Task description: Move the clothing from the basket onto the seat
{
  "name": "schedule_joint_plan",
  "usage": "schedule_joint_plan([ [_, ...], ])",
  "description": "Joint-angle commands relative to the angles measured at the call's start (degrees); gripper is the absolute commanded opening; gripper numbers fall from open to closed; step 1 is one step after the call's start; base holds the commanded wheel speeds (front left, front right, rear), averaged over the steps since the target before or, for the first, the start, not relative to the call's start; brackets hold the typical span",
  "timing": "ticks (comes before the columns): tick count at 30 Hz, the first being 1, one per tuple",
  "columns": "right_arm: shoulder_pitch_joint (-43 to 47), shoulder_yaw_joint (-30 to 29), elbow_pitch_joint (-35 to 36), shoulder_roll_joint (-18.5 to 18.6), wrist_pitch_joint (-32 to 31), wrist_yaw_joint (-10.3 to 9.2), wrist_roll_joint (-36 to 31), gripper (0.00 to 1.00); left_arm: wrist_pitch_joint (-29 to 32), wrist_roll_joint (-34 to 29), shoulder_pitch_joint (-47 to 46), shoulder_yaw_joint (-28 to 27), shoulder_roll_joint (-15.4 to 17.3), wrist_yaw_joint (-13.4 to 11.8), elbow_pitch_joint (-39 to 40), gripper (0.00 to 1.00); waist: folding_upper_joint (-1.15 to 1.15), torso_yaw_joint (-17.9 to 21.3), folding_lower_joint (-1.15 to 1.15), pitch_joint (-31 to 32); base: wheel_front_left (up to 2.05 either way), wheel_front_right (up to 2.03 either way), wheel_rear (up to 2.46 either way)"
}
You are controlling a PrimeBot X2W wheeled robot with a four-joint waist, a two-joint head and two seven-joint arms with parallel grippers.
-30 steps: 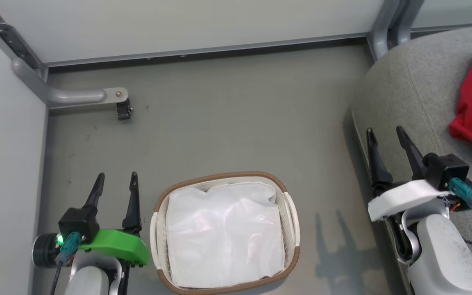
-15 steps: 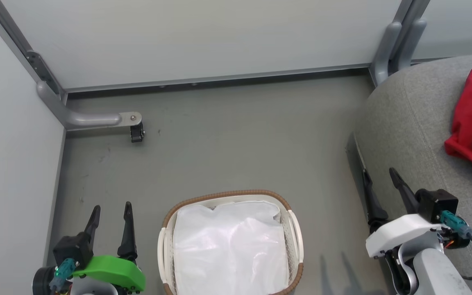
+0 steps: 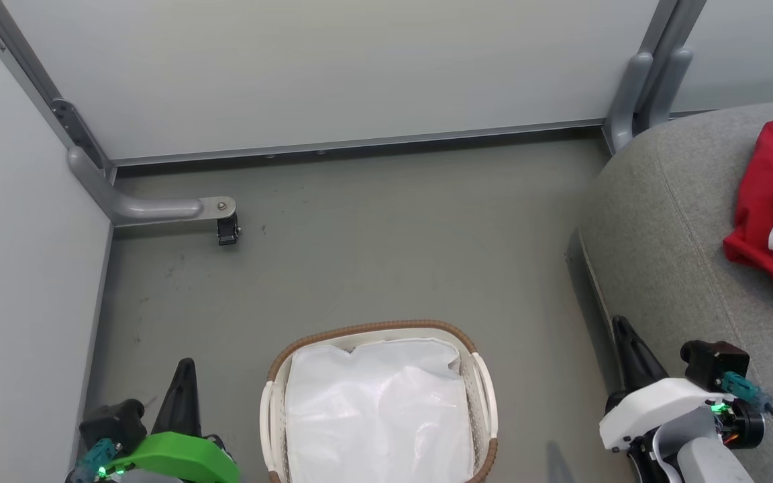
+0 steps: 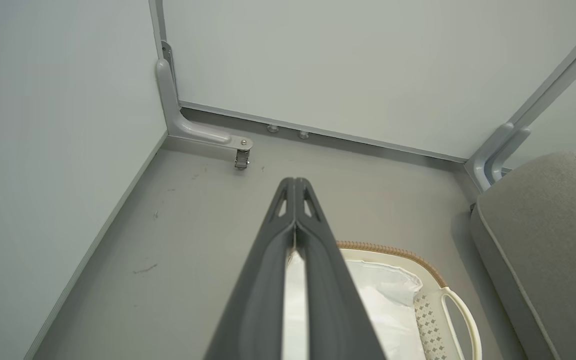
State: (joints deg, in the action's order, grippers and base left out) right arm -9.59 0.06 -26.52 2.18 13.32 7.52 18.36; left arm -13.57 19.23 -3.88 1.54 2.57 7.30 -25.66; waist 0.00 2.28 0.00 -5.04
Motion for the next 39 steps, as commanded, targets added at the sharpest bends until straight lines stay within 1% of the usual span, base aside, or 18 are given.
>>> schedule_joint_plan([
  [1,-0.5,-0.4,1.3,0.2,-0.6,0.00,2.6,0.00,0.5,2.7,-0.4,-0.6,0.1,0.0,1.3,0.00,0.00,0.0,0.00,0.1,0.00,0.00,0.00],
  [19,0.6,-1.8,4.3,0.4,-5.1,-0.01,19.6,0.00,5.1,19.5,-0.9,-2.4,0.2,0.1,3.9,0.00,0.00,-0.4,0.00,0.8,0.00,0.00,0.00],
  [39,1.4,-3.1,6.7,0.5,-9.2,-0.02,34.7,0.00,9.3,34.3,-1.5,-4.0,0.3,0.1,6.1,0.00,0.00,-0.7,0.00,1.6,0.00,0.00,0.00],
])
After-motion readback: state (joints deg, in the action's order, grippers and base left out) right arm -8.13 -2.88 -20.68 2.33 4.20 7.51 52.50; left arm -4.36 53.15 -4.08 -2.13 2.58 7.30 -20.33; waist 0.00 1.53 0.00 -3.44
